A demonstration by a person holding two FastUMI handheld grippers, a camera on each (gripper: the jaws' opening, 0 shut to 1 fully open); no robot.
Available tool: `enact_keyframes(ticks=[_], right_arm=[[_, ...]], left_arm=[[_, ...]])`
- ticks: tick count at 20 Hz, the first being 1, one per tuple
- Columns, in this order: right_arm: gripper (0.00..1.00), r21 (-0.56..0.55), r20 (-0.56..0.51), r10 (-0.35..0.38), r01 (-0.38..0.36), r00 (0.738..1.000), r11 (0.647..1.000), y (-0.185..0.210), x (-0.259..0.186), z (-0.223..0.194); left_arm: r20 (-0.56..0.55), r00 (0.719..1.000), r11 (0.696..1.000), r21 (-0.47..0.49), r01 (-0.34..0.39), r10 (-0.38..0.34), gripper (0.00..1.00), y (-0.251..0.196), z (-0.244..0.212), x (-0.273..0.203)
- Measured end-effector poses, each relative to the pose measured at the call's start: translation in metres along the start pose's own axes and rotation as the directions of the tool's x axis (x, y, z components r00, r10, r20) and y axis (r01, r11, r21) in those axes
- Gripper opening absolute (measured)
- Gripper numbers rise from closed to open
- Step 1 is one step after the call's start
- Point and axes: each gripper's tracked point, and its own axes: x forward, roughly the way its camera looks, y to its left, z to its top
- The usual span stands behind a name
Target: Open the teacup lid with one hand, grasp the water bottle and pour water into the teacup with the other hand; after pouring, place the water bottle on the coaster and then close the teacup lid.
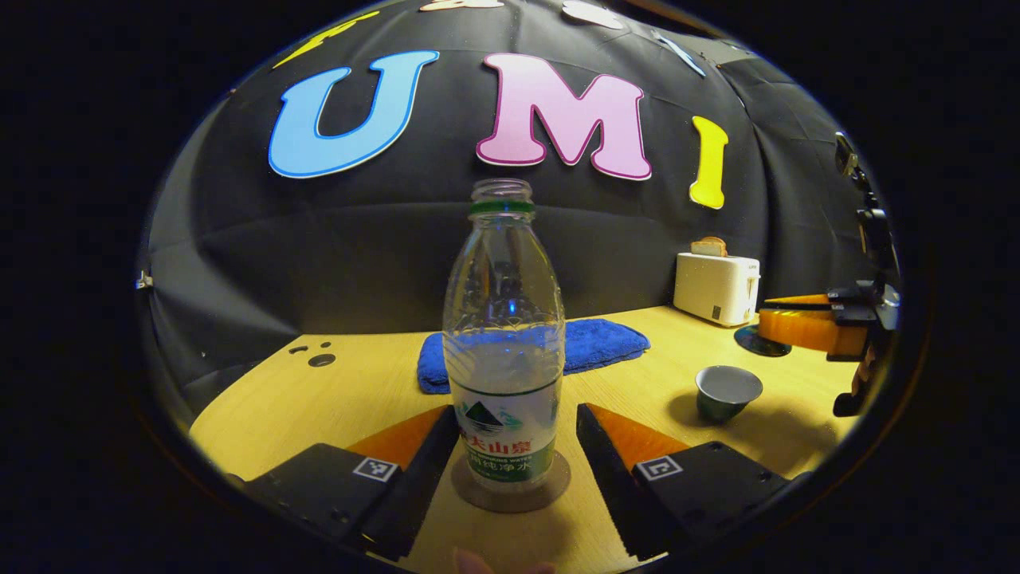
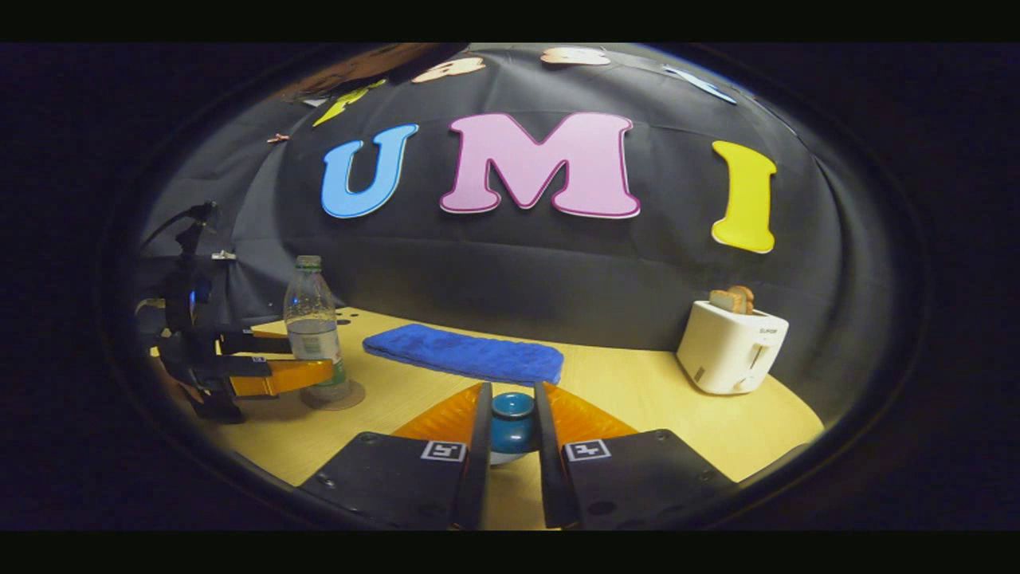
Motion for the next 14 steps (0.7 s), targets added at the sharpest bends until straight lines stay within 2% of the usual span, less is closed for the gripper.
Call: enact_keyframes(ticks=[1,2,3,8,9,11,13,14], right_arm=[[0.30,0.001,-0.008,0.008,-0.008,1.000,1.000,0.004,0.002,-0.004],[0.35,0.004,-0.015,0.015,-0.015,1.000,1.000,0.008,0.005,-0.008],[0.30,0.009,-0.021,0.024,-0.024,0.999,1.000,0.011,0.007,-0.011],[0.35,0.050,-0.072,0.034,-0.030,0.997,0.998,0.016,0.020,-0.032],[0.30,0.051,-0.081,0.027,-0.023,0.996,0.998,0.014,0.022,-0.035],[0.26,0.046,-0.094,0.019,-0.014,0.995,0.999,0.012,0.023,-0.040],[0.30,0.037,-0.117,0.015,-0.011,0.993,0.999,0.012,0.022,-0.048],[0.30,0.039,-0.102,0.010,-0.006,0.995,0.999,0.011,0.024,-0.046]], left_arm=[[-0.008,1.000,1.000,-0.003,-0.004,0.004,0.94,0.001,-0.003,-0.002],[-0.018,1.000,1.000,-0.005,-0.007,0.007,0.94,0.003,-0.007,-0.003],[-0.024,1.000,1.000,-0.005,-0.006,0.006,0.94,0.003,-0.008,-0.005],[-0.051,0.999,1.000,0.007,-0.007,0.007,0.94,0.002,-0.017,-0.019],[-0.056,0.998,1.000,0.010,-0.005,0.006,0.94,0.002,-0.018,-0.022],[-0.074,0.997,1.000,0.015,-0.002,0.003,0.94,0.000,-0.023,-0.028],[-0.083,0.997,1.000,0.013,0.002,-0.001,0.94,-0.001,-0.025,-0.035],[-0.083,0.997,1.000,0.010,0.002,-0.001,0.89,-0.001,-0.024,-0.036]])
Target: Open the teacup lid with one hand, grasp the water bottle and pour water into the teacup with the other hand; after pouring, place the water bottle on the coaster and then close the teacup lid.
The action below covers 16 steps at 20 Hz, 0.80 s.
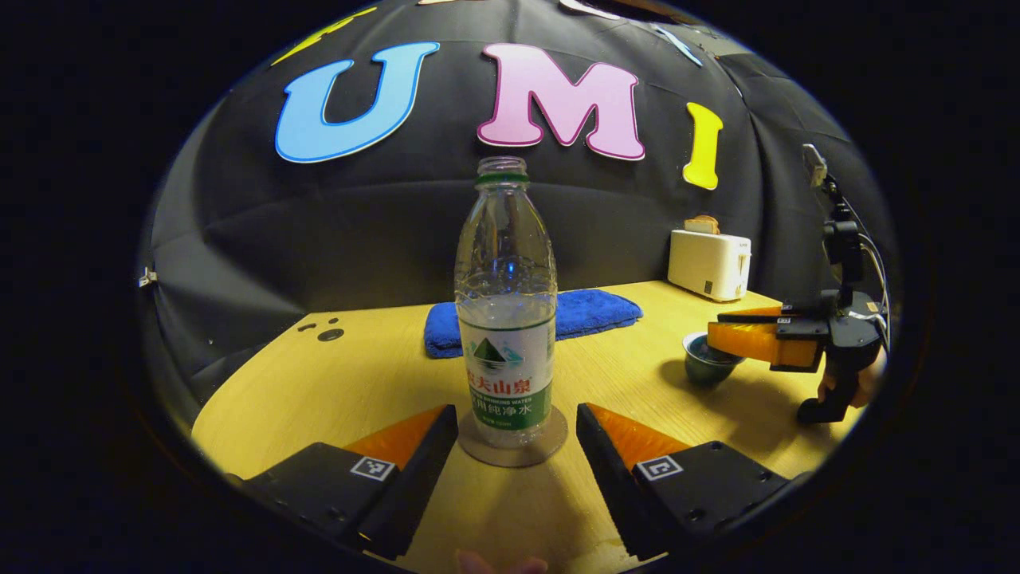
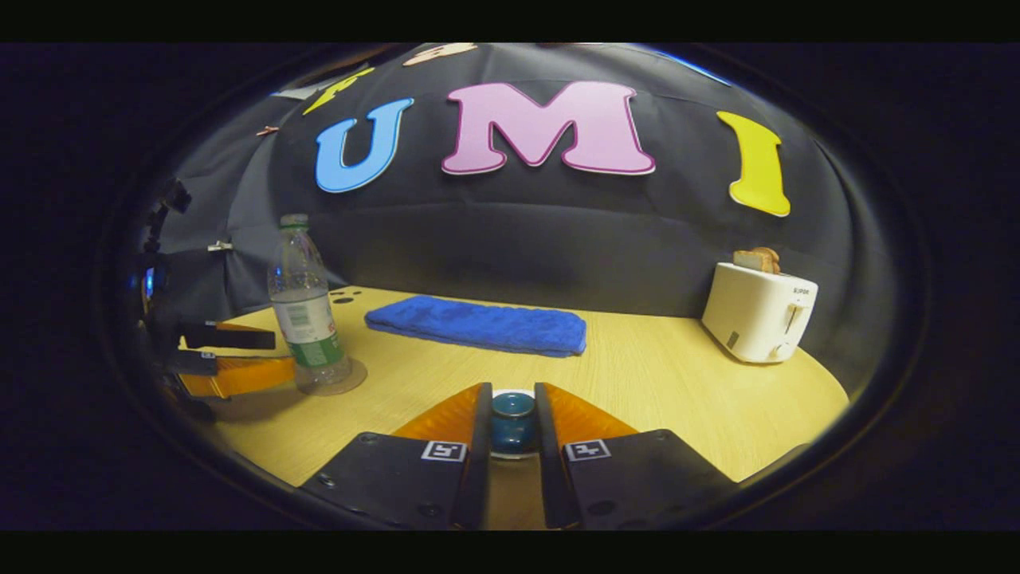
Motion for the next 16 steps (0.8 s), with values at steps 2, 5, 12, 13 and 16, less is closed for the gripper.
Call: enact_keyframes(ticks=[2,5,12,13,16], right_arm=[[0.30,0.000,0.006,0.001,-0.001,1.000,1.000,0.001,0.000,0.001],[0.30,0.002,0.007,0.007,-0.007,1.000,1.000,0.004,0.002,0.000],[0.30,-0.004,-0.001,-0.017,0.017,1.000,1.000,0.000,0.000,-0.002],[0.31,-0.008,-0.001,-0.019,0.019,1.000,1.000,0.000,0.000,-0.002],[0.37,-0.019,0.006,-0.053,0.053,0.999,0.998,-0.010,-0.002,-0.001]], left_arm=[[0.006,1.000,1.000,0.001,0.000,0.000,0.94,0.000,0.002,-0.003],[0.016,1.000,1.000,0.013,0.001,-0.001,0.94,0.001,0.008,-0.006],[0.028,1.000,1.000,0.025,0.008,-0.009,0.94,-0.002,0.016,-0.010],[0.028,1.000,1.000,0.028,0.007,-0.008,0.94,-0.002,0.017,-0.010],[0.029,1.000,0.999,0.031,-0.009,0.008,0.94,-0.001,0.019,-0.016]])
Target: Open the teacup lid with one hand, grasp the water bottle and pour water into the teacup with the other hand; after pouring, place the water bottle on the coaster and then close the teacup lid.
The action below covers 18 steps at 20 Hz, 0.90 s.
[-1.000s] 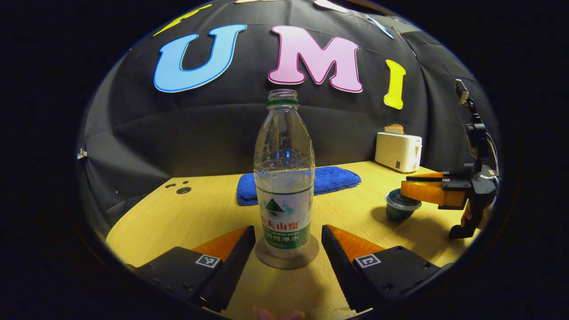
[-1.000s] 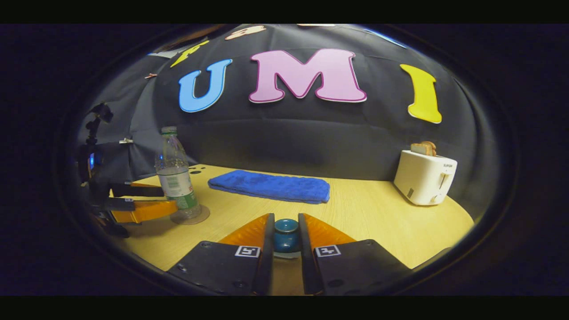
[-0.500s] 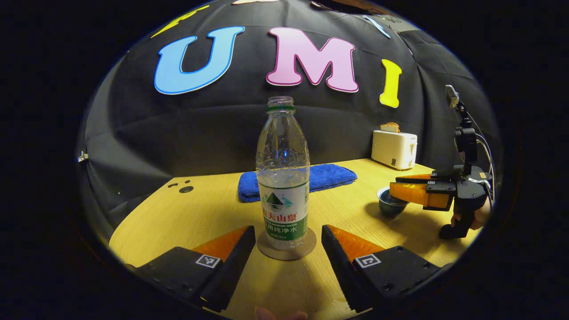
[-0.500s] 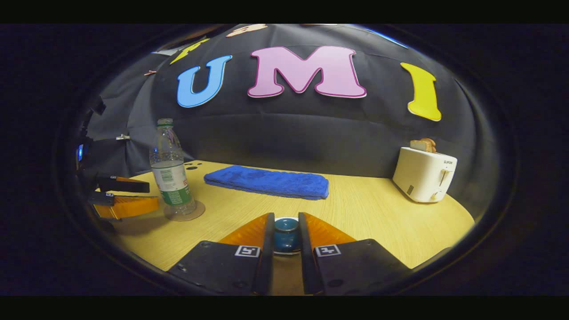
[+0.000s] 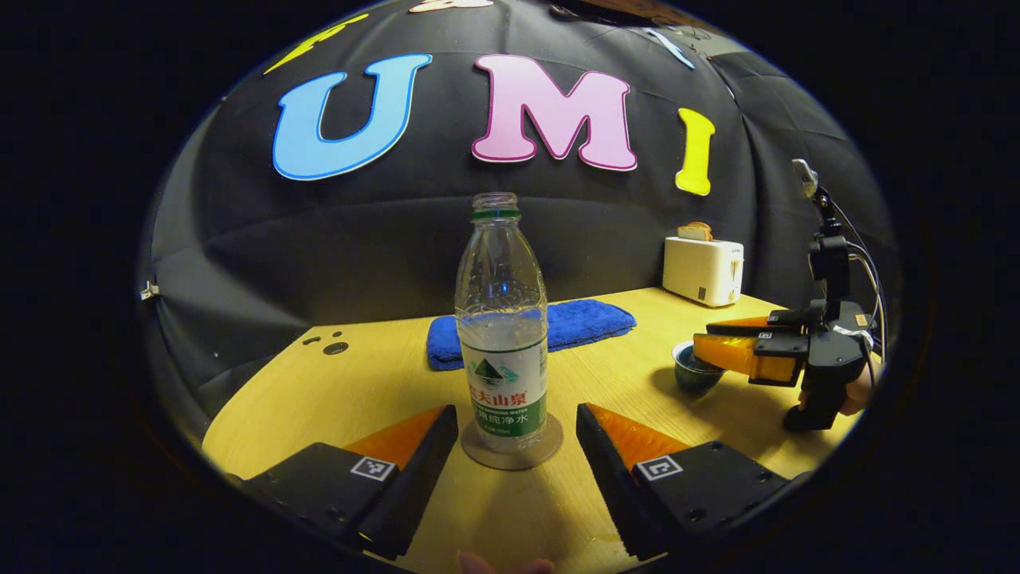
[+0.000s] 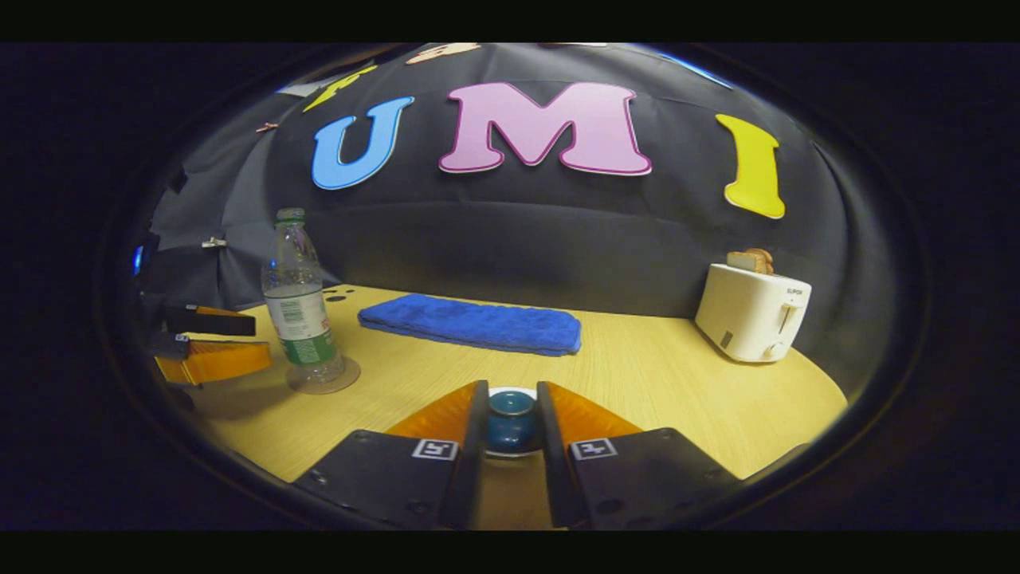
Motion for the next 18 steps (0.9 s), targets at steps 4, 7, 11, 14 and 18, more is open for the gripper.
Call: enact_keyframes(ticks=[4,7,11,14,18], right_arm=[[0.98,0.024,-0.001,-0.009,0.009,1.000,1.000,-0.008,-0.007,0.002],[0.98,0.018,0.005,-0.013,0.013,1.000,1.000,-0.012,-0.017,0.009],[0.98,0.012,0.033,0.000,-0.001,0.999,1.000,-0.012,-0.048,0.053],[0.96,0.039,0.053,0.023,-0.025,0.998,0.999,-0.008,-0.086,0.104],[0.98,0.022,0.088,0.032,-0.034,0.996,0.999,-0.008,-0.130,0.170]], left_arm=[[0.006,0.999,0.999,-0.011,-0.040,0.040,0.94,0.000,0.009,-0.014],[-0.003,0.996,0.995,-0.043,-0.088,0.088,0.94,0.001,0.020,-0.029],[-0.001,0.989,0.986,-0.079,-0.146,0.146,0.94,0.000,0.055,-0.058],[0.015,0.985,0.982,-0.091,-0.168,0.170,0.94,-0.006,0.094,-0.080],[0.040,0.981,0.975,-0.128,-0.183,0.189,0.94,-0.015,0.143,-0.103]])
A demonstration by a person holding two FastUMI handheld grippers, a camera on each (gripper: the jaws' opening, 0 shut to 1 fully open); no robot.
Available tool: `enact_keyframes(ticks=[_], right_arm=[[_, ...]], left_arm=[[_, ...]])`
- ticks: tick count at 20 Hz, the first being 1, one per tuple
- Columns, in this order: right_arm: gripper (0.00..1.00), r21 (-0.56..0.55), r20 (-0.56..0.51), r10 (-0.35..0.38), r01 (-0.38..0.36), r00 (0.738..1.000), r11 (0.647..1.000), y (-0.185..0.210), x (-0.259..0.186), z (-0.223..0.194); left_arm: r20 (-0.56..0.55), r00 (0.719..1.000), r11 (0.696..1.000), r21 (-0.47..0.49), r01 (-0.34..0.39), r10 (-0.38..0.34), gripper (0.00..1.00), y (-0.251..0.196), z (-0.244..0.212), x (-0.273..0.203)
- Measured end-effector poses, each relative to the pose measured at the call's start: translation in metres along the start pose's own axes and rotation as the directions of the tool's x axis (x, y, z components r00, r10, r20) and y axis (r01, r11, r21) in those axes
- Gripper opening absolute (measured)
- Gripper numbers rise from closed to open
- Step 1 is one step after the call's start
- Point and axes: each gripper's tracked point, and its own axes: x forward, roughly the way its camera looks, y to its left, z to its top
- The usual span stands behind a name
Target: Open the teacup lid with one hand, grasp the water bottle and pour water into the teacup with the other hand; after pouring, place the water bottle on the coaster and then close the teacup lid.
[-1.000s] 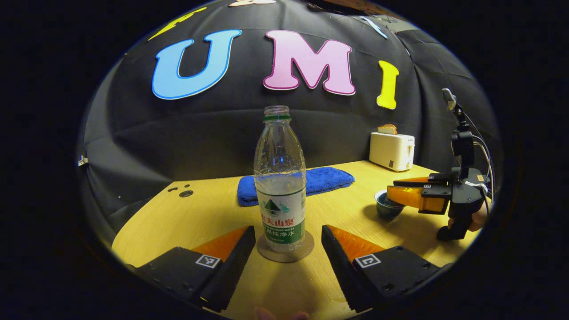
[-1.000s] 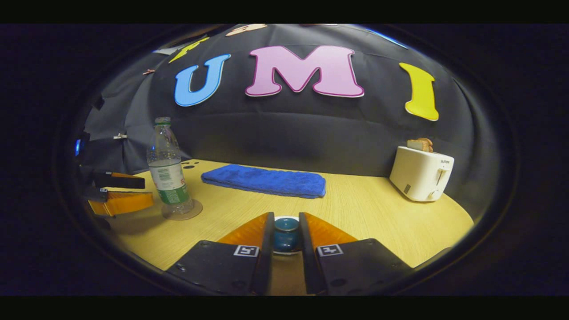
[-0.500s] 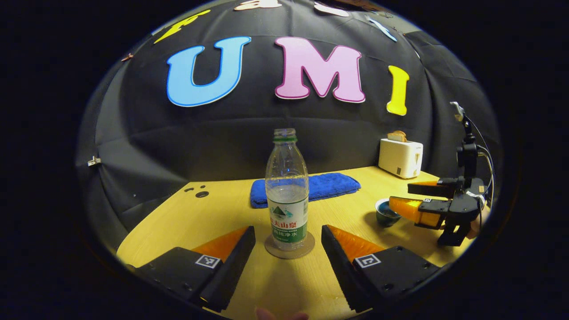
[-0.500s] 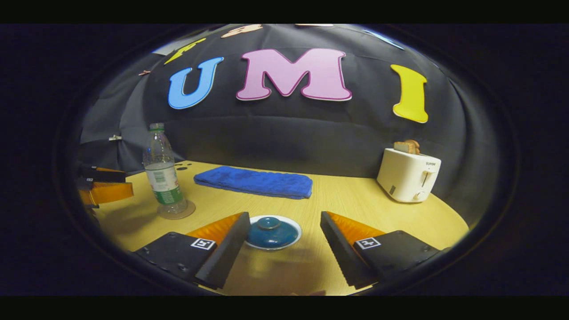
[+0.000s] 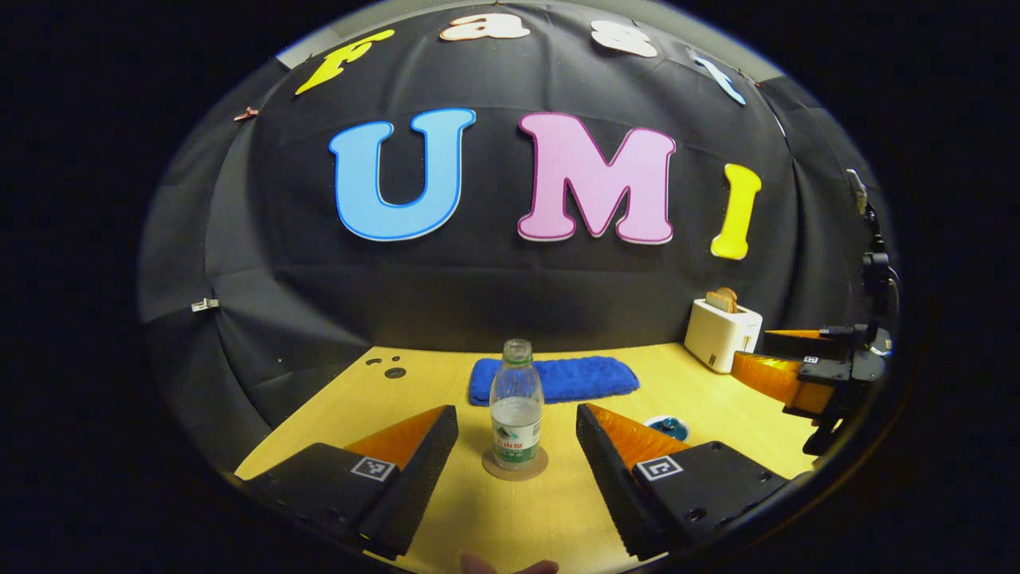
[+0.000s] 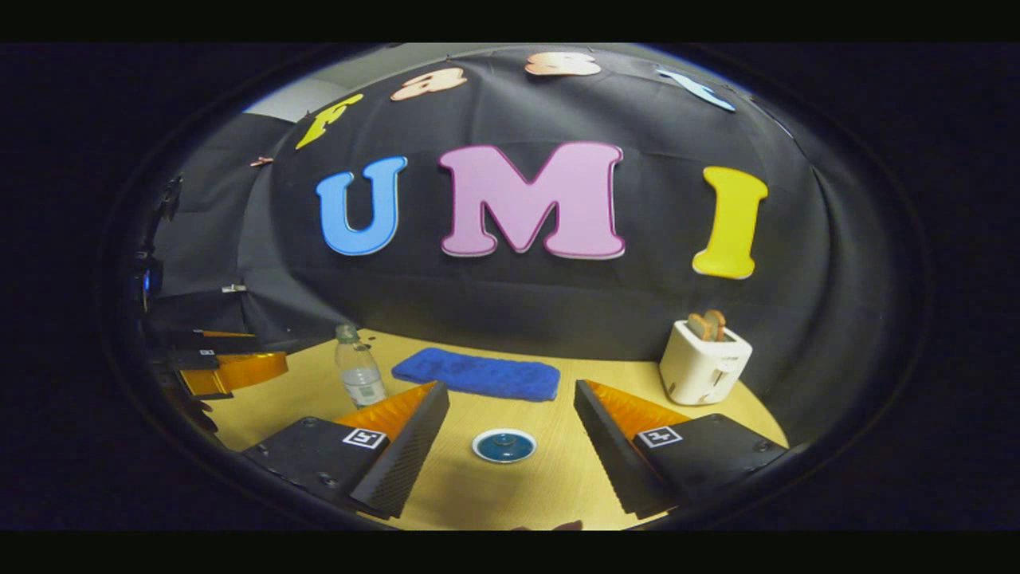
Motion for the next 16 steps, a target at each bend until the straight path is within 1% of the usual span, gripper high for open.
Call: enact_keyframes(ticks=[2,5,7,9,12,16], right_arm=[[0.98,-0.017,0.024,0.004,-0.004,1.000,1.000,0.002,-0.016,0.029],[0.98,0.012,0.068,0.011,-0.012,0.998,1.000,0.006,-0.032,0.065],[0.98,0.002,0.089,0.025,-0.025,0.996,1.000,0.008,-0.042,0.083],[0.98,-0.010,0.096,0.041,-0.040,0.995,0.999,0.008,-0.050,0.089],[0.98,-0.009,0.090,0.076,-0.075,0.993,0.997,0.012,-0.055,0.090],[0.98,-0.022,0.108,0.109,-0.107,0.988,0.994,0.013,-0.066,0.094]], left_arm=[[0.014,1.000,1.000,-0.003,-0.007,0.007,0.94,-0.003,0.020,-0.009],[0.041,0.999,1.000,0.006,-0.020,0.020,0.94,-0.003,0.046,-0.022],[0.049,0.998,0.999,0.005,-0.032,0.032,0.94,-0.003,0.057,-0.031],[0.064,0.997,0.999,0.003,-0.046,0.045,0.94,-0.002,0.067,-0.038],[0.079,0.994,0.997,0.017,-0.078,0.077,0.94,-0.002,0.070,-0.051],[0.078,0.992,0.995,0.008,-0.100,0.099,0.94,-0.016,0.063,-0.067]])
